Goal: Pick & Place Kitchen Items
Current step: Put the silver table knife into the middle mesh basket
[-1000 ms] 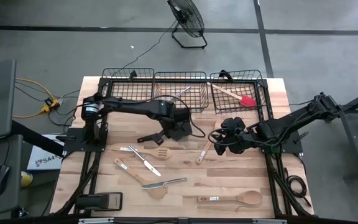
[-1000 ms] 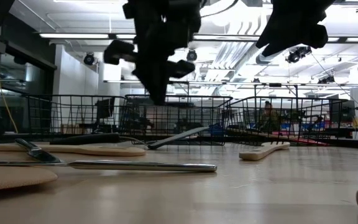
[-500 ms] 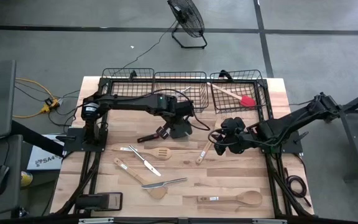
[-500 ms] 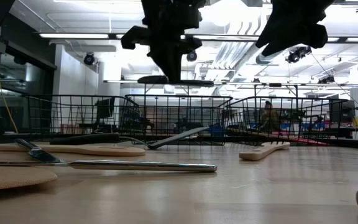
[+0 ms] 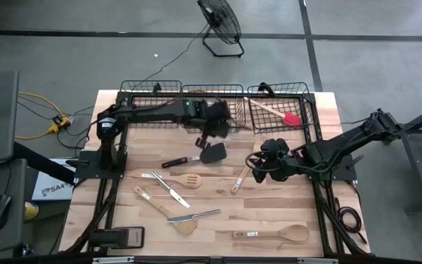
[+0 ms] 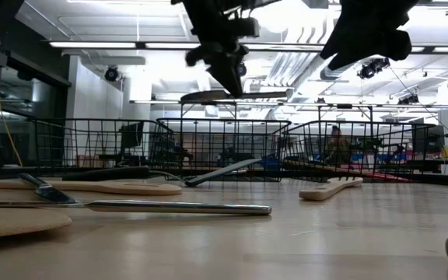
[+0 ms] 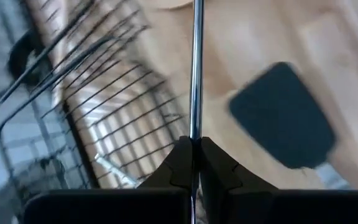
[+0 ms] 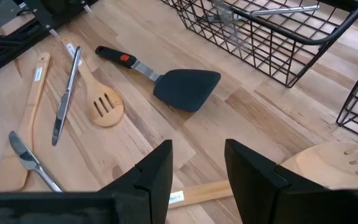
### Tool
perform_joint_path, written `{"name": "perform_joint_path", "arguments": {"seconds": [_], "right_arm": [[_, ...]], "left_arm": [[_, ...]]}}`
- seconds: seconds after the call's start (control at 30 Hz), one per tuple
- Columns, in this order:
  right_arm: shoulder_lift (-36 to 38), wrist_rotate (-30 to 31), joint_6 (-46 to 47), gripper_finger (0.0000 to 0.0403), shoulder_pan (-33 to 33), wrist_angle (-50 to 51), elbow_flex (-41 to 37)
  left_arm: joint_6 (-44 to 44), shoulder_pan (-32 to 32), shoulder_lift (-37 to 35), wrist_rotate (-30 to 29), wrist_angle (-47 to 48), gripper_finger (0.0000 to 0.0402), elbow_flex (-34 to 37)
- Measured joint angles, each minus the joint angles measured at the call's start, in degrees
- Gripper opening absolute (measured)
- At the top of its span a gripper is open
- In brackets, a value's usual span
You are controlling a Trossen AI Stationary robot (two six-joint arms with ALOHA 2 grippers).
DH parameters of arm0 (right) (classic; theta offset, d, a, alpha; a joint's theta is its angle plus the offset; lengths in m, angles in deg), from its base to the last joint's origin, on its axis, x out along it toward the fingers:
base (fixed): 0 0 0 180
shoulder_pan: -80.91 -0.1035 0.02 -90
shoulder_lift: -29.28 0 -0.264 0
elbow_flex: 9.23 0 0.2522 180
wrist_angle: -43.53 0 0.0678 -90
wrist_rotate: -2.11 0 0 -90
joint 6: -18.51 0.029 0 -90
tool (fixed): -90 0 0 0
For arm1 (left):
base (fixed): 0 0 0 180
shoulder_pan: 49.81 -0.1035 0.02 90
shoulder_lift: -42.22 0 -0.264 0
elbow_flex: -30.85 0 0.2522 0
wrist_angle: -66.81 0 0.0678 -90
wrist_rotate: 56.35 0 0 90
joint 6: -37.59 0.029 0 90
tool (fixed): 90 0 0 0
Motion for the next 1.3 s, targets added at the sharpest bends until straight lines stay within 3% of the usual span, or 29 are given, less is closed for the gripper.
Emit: {"name": "perform_joint_path", "arguments": {"seconds": [0.23,0.57,1.0,1.3], "right_arm": [[0.0,0.0,0.4,0.0138,0.0,0.0,0.0],[0.0,0.0,0.4,0.0138,0.0,0.1,0.0],[0.0,1.1,1.4,0.0138,0.0,0.1,0.0],[0.0,1.1,1.9,0.0138,0.0,-0.1,0.0]], "left_arm": [[-8.8,-6.6,0.0,0.1,-5.8,0.0004,0.0],[-14.1,-12.1,0.0,2.7,-9.1,0.0003,0.0],[-31.6,-14.3,0.0,2.3,-10.7,0.0003,0.0],[-35.0,-15.2,3.5,0.6,-9.7,0.0003,-0.1]]}}
